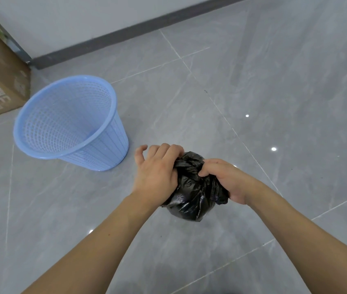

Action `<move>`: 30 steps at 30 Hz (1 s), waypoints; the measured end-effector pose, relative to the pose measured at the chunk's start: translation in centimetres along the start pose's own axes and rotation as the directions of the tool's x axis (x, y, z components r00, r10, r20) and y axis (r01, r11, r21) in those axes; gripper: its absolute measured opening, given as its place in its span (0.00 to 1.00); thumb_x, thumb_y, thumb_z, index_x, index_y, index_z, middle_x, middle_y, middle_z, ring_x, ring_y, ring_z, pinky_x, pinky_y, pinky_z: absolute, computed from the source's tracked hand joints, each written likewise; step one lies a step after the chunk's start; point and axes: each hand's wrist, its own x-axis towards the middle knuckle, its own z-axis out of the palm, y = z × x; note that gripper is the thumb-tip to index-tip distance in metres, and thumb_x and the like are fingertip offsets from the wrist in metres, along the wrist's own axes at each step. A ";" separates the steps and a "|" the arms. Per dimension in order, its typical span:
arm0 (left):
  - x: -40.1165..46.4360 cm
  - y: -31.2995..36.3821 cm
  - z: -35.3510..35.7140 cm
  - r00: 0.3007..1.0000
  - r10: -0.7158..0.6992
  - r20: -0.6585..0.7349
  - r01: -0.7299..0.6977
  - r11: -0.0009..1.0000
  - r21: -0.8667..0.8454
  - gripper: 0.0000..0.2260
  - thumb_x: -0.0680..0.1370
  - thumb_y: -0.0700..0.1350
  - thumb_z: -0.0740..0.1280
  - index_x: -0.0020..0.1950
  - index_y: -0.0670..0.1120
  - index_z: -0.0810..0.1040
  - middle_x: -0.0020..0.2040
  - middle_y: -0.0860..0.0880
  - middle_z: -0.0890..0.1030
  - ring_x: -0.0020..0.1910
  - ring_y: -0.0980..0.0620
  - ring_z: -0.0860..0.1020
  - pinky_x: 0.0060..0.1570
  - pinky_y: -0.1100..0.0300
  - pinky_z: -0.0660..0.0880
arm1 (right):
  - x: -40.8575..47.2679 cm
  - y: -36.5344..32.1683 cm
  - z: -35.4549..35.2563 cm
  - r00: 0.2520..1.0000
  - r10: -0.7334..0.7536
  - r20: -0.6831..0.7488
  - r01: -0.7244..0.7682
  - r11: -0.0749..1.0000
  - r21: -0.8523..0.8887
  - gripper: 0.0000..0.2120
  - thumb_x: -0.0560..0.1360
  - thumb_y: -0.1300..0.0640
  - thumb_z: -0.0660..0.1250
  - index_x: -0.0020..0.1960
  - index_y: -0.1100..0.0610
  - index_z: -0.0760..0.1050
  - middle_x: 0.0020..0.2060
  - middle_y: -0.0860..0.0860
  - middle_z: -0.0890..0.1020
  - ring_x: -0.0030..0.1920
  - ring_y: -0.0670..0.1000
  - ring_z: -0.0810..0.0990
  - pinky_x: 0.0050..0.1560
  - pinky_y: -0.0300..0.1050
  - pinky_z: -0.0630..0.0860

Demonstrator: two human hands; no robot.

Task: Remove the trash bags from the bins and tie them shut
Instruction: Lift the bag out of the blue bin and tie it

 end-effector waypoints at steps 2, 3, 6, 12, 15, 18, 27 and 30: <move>-0.2 0.1 0.0 1.000 0.015 0.012 -0.014 0.995 -0.096 0.23 0.67 0.39 0.56 0.57 0.57 0.75 0.47 0.58 0.74 0.53 0.53 0.67 0.64 0.49 0.55 | 0.0 0.0 0.0 1.000 -0.012 -0.007 0.012 1.000 -0.020 0.10 0.63 0.57 0.63 0.43 0.59 0.74 0.31 0.54 0.77 0.32 0.52 0.76 0.30 0.39 0.72; -0.2 0.1 0.1 1.000 0.001 0.015 0.002 0.989 -0.148 0.23 0.67 0.39 0.56 0.55 0.57 0.78 0.47 0.58 0.73 0.53 0.53 0.65 0.63 0.51 0.56 | -0.1 0.0 0.0 1.000 -0.017 -0.010 0.016 0.999 -0.037 0.09 0.63 0.57 0.63 0.42 0.59 0.74 0.31 0.53 0.77 0.32 0.52 0.76 0.30 0.39 0.71; -0.3 -0.1 0.4 0.992 -0.126 0.025 0.128 0.952 -0.277 0.19 0.68 0.39 0.55 0.46 0.55 0.81 0.46 0.59 0.72 0.51 0.54 0.62 0.58 0.57 0.54 | 0.1 0.3 0.1 0.996 -0.085 -0.041 0.078 0.986 -0.149 0.07 0.69 0.59 0.66 0.45 0.60 0.76 0.35 0.53 0.78 0.35 0.50 0.77 0.33 0.37 0.72; 0.0 0.0 0.5 0.953 -0.259 0.160 0.300 0.884 -0.357 0.15 0.71 0.37 0.57 0.38 0.58 0.74 0.50 0.61 0.72 0.56 0.55 0.62 0.60 0.58 0.53 | 0.3 0.6 0.4 0.975 -0.192 -0.115 0.172 0.972 -0.161 0.10 0.75 0.66 0.61 0.50 0.59 0.80 0.39 0.53 0.80 0.37 0.48 0.78 0.36 0.36 0.74; 0.1 -0.2 0.4 0.965 -0.223 0.141 0.254 0.930 -0.264 0.15 0.69 0.37 0.59 0.45 0.57 0.73 0.53 0.59 0.70 0.56 0.54 0.62 0.61 0.56 0.55 | 0.4 0.3 -0.1 1.000 0.015 -0.017 -0.016 0.999 -0.048 0.14 0.68 0.59 0.63 0.50 0.64 0.79 0.42 0.59 0.80 0.41 0.55 0.78 0.40 0.43 0.73; -0.4 -0.5 0.6 0.990 -0.133 0.046 0.137 0.984 -0.111 0.17 0.67 0.38 0.60 0.53 0.53 0.71 0.54 0.54 0.71 0.54 0.49 0.66 0.58 0.54 0.58 | -0.1 -0.1 -0.7 0.984 0.125 0.125 -0.147 0.972 0.186 0.15 0.71 0.62 0.57 0.42 0.63 0.82 0.38 0.58 0.84 0.34 0.54 0.83 0.33 0.40 0.78; -3.0 0.0 -2.0 0.990 -0.050 0.129 0.104 0.885 -0.454 0.15 0.67 0.46 0.62 0.54 0.55 0.69 0.56 0.57 0.65 0.59 0.56 0.62 0.61 0.57 0.61 | 0.1 0.7 -1.2 0.990 0.130 -0.060 -0.122 0.986 0.112 0.13 0.70 0.50 0.59 0.40 0.57 0.77 0.34 0.53 0.80 0.32 0.52 0.76 0.31 0.41 0.69; -2.9 0.5 -1.2 0.987 -0.099 0.129 0.141 0.916 -0.376 0.10 0.71 0.59 0.65 0.50 0.59 0.75 0.55 0.61 0.65 0.58 0.56 0.61 0.60 0.61 0.56 | 0.2 0.4 -0.6 0.991 0.110 -0.073 -0.102 0.989 0.106 0.13 0.75 0.50 0.56 0.40 0.56 0.74 0.31 0.51 0.77 0.29 0.49 0.75 0.27 0.39 0.68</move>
